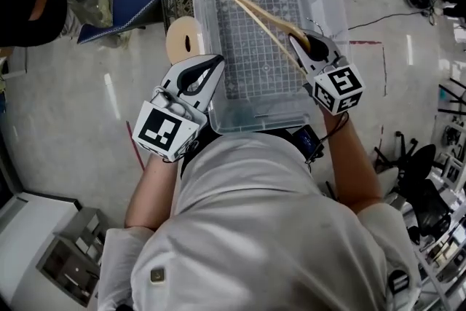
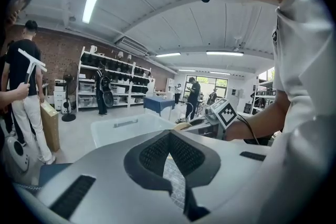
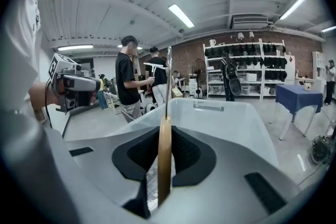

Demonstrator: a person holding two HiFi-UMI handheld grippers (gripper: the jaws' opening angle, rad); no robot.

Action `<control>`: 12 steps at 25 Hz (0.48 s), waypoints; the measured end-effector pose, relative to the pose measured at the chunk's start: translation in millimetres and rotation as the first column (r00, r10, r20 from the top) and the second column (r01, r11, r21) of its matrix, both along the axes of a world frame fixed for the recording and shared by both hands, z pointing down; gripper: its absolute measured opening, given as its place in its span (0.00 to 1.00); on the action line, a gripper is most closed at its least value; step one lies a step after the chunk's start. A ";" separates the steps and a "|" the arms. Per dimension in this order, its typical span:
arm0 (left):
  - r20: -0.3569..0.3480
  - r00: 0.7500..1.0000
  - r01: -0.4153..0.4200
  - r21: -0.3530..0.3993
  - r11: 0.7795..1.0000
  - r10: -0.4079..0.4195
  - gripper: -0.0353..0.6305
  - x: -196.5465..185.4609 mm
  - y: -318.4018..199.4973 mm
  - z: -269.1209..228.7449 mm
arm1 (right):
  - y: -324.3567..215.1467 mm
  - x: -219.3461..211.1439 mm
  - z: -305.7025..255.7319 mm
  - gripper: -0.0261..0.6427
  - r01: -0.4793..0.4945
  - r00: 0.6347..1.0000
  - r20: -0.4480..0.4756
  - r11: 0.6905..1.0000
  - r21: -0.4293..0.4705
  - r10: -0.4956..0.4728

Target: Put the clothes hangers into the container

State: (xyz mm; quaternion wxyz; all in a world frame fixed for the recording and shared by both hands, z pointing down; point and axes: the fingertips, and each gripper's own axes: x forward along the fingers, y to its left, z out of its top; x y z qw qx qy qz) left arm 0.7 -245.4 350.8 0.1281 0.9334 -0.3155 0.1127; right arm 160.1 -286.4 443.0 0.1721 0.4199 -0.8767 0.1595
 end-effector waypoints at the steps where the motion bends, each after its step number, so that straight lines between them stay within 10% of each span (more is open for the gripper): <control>1: 0.004 1.000 0.003 -0.008 1.000 -0.003 0.08 1.9 -1.5 3.9 | -1.8 -0.2 8.6 0.13 0.008 1.000 0.000 1.000 -0.016 -0.008; 12: 0.035 0.999 0.013 -0.096 0.995 -0.009 0.08 18.7 -18.5 50.3 | -19.5 0.4 108.7 0.14 0.058 0.997 -0.031 0.982 -0.180 -0.064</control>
